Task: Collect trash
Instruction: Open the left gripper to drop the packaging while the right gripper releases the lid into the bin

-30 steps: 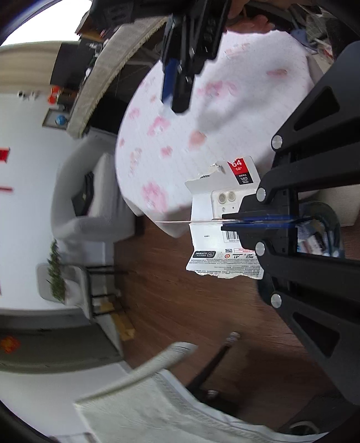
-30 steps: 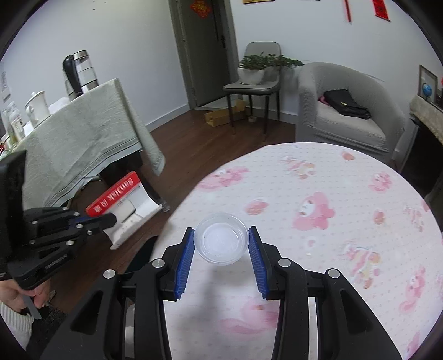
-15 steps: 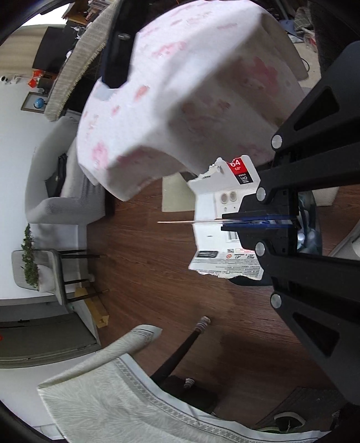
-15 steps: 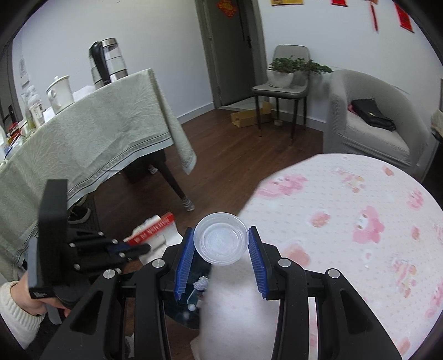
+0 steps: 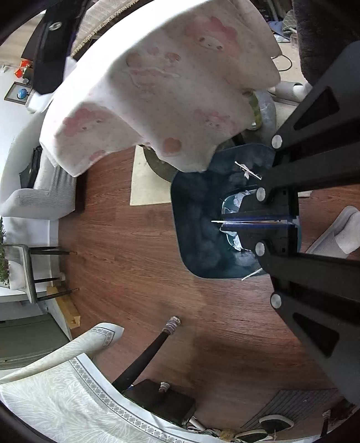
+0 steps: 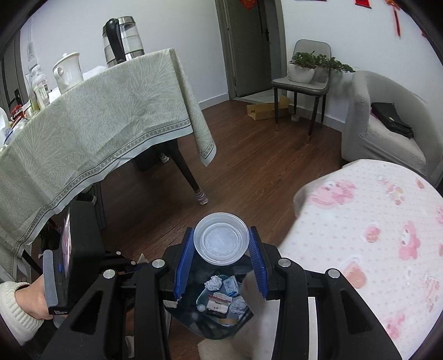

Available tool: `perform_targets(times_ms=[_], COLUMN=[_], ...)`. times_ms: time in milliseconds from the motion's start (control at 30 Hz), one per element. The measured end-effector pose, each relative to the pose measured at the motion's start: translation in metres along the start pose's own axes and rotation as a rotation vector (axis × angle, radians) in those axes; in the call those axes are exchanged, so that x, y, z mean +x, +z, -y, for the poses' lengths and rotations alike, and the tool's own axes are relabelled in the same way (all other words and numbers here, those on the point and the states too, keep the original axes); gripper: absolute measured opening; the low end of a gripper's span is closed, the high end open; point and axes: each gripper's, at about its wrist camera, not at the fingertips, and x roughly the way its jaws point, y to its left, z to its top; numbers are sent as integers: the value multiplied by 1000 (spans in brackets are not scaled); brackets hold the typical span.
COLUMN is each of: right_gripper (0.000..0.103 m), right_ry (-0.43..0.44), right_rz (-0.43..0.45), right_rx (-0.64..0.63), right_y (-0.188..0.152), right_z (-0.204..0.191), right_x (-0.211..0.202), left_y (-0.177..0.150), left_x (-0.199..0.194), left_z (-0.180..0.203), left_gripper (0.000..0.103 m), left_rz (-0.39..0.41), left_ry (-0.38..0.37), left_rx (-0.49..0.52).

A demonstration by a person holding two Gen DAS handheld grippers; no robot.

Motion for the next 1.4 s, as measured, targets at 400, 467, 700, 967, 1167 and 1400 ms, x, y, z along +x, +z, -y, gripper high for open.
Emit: perform_targets(times_ms=[400, 467, 700, 967, 1167, 1400], right_gripper=[40, 40, 40, 40, 40, 40], right_ry=[1, 2, -1, -19, -34, -64], right_rz=[-68, -88, -157, -243, -317, -403], right_rx=[-33, -28, -33, -63, -93, -126], right_y=[1, 0, -6, -21, -39, -64], right_z=[-24, -26, -36, -47, -55, -58], right_x=[39, 48, 79, 112, 137, 160], left_y=[-12, -12, -9, -2, 7, 16], left_x=[9, 4, -18, -51, -79, -104], left_z=[-17, -24, -49, -68, -78, -76], left_gripper=[33, 40, 60, 70, 71, 67], left_rz=[-40, -22, 31, 118, 184, 250], left_ry=[13, 18, 14, 27, 19, 6], left_rx=[24, 6, -70, -118, -161, -161])
